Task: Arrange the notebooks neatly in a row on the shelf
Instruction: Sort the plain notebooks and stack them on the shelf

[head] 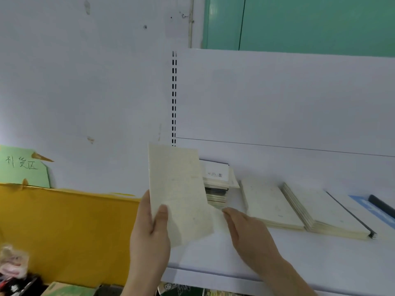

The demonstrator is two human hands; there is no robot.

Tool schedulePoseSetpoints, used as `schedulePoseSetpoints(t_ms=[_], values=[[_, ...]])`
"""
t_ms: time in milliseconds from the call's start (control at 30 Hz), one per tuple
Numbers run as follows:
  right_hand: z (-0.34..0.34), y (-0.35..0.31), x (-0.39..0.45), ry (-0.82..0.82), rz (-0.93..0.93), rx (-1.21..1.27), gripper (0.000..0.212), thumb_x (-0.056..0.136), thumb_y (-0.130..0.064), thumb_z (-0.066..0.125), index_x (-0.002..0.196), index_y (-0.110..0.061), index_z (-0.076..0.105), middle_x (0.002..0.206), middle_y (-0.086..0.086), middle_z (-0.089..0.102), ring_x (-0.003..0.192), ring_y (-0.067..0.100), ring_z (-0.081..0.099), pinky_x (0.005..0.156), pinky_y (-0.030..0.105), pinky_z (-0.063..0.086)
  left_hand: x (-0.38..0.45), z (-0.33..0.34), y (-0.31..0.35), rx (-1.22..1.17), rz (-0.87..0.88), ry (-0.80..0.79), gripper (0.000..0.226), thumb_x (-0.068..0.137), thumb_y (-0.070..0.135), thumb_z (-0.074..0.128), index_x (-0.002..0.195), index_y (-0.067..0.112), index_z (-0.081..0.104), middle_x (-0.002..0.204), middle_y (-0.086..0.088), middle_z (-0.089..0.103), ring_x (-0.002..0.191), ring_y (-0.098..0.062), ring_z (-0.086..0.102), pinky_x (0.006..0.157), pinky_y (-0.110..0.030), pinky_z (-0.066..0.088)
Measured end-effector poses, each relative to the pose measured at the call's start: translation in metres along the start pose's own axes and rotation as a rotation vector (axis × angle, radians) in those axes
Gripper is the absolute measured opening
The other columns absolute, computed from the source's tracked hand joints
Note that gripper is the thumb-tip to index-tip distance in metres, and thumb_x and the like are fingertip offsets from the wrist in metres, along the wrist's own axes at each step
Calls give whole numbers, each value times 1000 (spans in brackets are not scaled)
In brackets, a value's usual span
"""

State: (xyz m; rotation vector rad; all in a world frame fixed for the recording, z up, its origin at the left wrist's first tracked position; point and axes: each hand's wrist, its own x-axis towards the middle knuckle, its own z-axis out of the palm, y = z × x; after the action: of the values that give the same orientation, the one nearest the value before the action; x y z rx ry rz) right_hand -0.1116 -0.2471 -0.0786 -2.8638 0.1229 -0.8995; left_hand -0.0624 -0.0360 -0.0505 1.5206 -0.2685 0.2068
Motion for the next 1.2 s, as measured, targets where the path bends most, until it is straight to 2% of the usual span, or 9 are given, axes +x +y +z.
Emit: schedulePoseSetpoints(t_ms=[200, 300, 500, 633, 700, 767, 900, 1100, 1200], values=[[-36, -6, -15, -61, 241, 347, 25, 97, -46, 47, 117, -38, 60, 81, -16, 67, 72, 0, 63, 64, 19, 53, -2, 5, -1, -16, 5, 5, 36, 104, 30, 44, 135, 48, 44, 114, 23, 60, 102, -4, 57, 71, -27, 48], [-48, -7, -19, -208, 211, 178, 22, 98, -44, 44, 92, -33, 62, 75, -13, 64, 66, 3, 62, 59, 15, 48, -3, 9, -1, -12, -5, -13, 35, 105, 29, 43, 134, 49, 43, 114, 26, 58, 103, -4, 56, 71, -27, 48], [-98, -8, -24, 233, 449, 230, 22, 97, -31, 47, 78, -28, 57, 54, -7, 59, 54, 6, 56, 52, 27, 45, -10, 20, 3, -8, 2, -57, 37, 105, 29, 42, 133, 52, 39, 117, 24, 57, 106, -9, 57, 74, -31, 50], [-89, -40, -31, 490, 225, -18, 18, 93, -31, 46, 88, -23, 60, 49, -5, 57, 40, 14, 54, 38, 25, 39, -21, 43, 11, -51, -16, -152, 38, 105, 33, 41, 136, 56, 39, 116, 28, 58, 105, 2, 56, 80, -31, 49], [-61, -61, -38, 482, 134, -24, 25, 92, -33, 45, 95, -20, 65, 59, -7, 63, 47, 9, 59, 39, 22, 42, -30, 57, 16, -93, -63, -216, 33, 105, 37, 40, 130, 57, 43, 112, 27, 63, 100, 4, 59, 75, -23, 48], [-32, -68, -45, 497, 75, -13, 36, 96, -32, 43, 104, -12, 72, 91, 0, 74, 77, 12, 71, 57, 26, 56, -35, 67, 20, -168, -128, -269, 27, 104, 39, 39, 120, 60, 49, 103, 26, 69, 92, 5, 65, 71, -16, 49], [-13, -54, -53, 416, -68, 60, 42, 101, -28, 36, 125, -10, 64, 138, 2, 56, 126, 18, 53, 91, 38, 53, -28, 70, 19, -205, -71, -342, 24, 101, 39, 47, 116, 56, 53, 103, 26, 69, 93, 7, 66, 75, -20, 54], [-26, -23, -66, 265, -149, 129, 43, 101, -28, 34, 138, -14, 52, 152, -4, 39, 141, 18, 34, 100, 44, 47, -23, 88, 5, -252, -101, -345, 29, 99, 15, 57, 117, 38, 60, 107, 11, 73, 102, -12, 69, 91, -47, 56], [-43, 7, -80, 267, 108, 93, 65, 86, -61, 53, 140, -24, 49, 156, -4, 31, 144, 21, 29, 105, 46, 41, -21, 101, -3, -317, -166, -348, 28, 101, 14, 55, 119, 34, 62, 112, 6, 72, 107, -19, 67, 93, -53, 54]])
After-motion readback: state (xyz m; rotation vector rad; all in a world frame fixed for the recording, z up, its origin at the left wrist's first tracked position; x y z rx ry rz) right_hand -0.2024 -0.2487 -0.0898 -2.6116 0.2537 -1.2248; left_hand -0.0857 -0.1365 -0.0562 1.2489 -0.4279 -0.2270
